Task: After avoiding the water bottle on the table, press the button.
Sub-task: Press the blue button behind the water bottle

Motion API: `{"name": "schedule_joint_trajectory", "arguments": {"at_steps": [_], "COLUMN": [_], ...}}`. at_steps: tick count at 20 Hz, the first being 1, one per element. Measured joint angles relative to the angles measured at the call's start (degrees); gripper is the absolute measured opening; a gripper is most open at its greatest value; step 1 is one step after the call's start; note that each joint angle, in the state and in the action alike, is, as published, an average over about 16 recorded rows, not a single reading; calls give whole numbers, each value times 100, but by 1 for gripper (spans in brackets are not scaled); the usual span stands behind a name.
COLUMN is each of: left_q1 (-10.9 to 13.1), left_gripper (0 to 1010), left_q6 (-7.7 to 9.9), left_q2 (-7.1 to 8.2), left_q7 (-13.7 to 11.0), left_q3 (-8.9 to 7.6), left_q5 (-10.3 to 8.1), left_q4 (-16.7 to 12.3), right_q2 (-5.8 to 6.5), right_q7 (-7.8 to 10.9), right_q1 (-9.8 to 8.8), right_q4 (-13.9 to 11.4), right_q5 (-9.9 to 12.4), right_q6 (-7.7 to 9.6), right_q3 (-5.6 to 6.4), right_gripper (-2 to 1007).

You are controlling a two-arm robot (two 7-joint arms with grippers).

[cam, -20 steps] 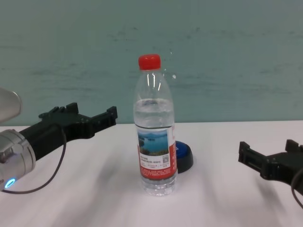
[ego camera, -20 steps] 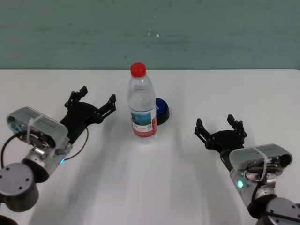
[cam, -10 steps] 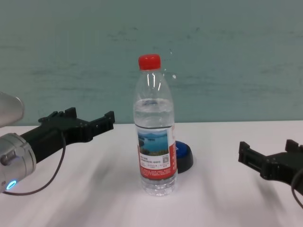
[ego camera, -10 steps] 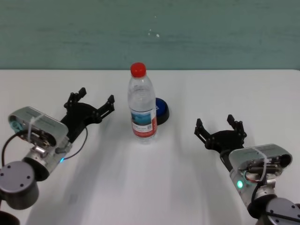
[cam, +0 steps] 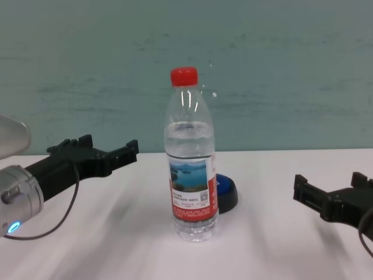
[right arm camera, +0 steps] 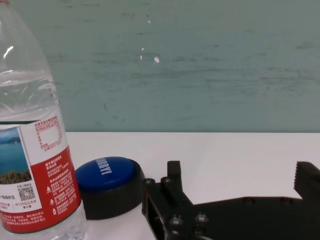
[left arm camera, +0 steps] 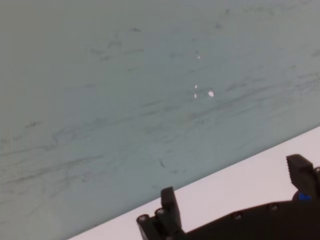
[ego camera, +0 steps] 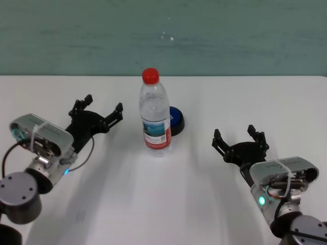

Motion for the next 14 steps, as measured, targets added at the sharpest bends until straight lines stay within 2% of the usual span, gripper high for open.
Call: {"name": "schedule_joint_trajectory", "arguments": {"at_steps": [14], "left_q1": [-189], "left_gripper": [1010], "left_q6": [-68], "left_q2": [0], "left_q7": [-80], "left_q3": [118], "left_q5": [46], "left_q4": [169], "right_q2": [0], "right_q7": [0], "right_q1": [0], "right_q4": [0], "right_q5": [0], "right_q6": [0], "right_q3": [0], "right_gripper": [1004]}}
